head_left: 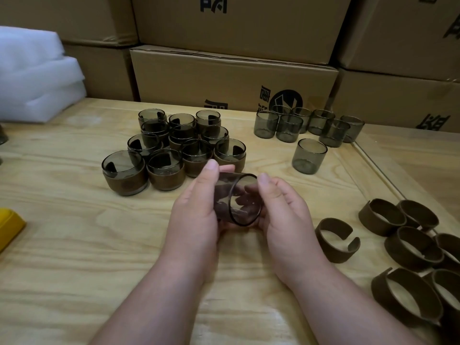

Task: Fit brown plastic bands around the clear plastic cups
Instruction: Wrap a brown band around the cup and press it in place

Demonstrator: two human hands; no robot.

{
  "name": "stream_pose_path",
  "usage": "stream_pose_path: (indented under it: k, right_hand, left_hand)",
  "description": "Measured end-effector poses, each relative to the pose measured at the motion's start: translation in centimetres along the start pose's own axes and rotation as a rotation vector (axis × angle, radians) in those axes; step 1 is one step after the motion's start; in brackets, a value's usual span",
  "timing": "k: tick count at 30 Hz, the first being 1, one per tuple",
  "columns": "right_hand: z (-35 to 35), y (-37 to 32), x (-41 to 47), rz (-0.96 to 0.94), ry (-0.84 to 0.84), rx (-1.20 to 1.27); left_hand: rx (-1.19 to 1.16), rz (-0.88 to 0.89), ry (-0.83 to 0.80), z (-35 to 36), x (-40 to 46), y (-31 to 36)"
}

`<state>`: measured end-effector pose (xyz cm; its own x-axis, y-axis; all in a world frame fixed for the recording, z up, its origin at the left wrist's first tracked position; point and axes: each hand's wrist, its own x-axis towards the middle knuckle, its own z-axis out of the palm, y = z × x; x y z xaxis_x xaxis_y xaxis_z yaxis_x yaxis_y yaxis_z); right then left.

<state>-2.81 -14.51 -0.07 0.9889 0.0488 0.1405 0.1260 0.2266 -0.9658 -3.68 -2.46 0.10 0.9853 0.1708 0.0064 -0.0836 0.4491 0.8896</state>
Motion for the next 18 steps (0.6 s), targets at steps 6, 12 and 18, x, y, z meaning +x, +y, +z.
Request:
stream_pose_path:
  k: [6, 12, 18]
  right_hand:
    - [0.07, 0.23, 0.1, 0.002, 0.028, -0.026]
    - [-0.3, 0.25, 0.09, 0.01, -0.089, -0.042]
    - [0.0, -0.14, -0.22, -0.05, -0.177, -0.031]
  left_hand:
    - [-0.001, -0.012, 0.007, 0.06, -0.03, -0.09]
    - [-0.128, -0.071, 0.05, 0.21, 0.15, 0.24]
    - [-0.155, -0.073, 0.13, 0.18, 0.47, 0.34]
